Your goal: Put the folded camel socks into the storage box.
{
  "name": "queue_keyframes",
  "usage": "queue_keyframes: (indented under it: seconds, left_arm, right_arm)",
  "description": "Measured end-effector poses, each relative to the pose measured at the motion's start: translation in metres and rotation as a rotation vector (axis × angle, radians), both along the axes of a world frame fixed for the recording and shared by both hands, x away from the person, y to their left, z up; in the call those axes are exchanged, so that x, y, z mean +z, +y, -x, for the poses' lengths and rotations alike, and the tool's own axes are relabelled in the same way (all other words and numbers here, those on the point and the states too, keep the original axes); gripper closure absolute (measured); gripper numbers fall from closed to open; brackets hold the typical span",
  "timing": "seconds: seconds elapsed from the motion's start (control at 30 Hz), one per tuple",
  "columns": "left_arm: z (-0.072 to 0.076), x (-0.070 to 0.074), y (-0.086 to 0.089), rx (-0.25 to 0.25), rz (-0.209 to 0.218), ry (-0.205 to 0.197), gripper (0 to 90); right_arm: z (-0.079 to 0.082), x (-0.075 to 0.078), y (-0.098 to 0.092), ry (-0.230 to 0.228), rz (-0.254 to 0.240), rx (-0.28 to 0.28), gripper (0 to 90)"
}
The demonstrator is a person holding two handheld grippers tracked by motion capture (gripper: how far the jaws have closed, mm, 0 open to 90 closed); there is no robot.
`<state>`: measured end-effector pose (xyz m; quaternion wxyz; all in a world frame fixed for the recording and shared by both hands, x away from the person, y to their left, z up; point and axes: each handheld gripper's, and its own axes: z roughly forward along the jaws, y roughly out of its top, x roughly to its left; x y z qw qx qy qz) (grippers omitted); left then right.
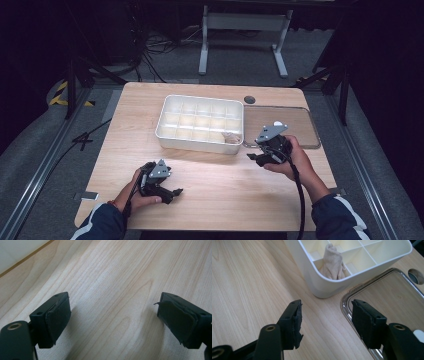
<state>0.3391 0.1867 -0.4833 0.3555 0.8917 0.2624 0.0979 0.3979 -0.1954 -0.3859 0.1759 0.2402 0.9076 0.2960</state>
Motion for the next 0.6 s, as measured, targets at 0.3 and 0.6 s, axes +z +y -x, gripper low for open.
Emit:
queue_keyframes:
  seconds: [0.3, 0.6]
  left_arm:
    - [0.0, 0.0, 0.0, 0.002, 0.0, 0.001, 11.8]
    - [0.0, 0.0, 0.0, 0.002, 0.0, 0.001, 11.7]
  right_arm:
    - [0.008, -0.008, -0.011, -0.002, 0.001, -0.007, 40.6]
    - [0.021, -0.02, -0.02, -0.031, 0.036, -0.01, 40.8]
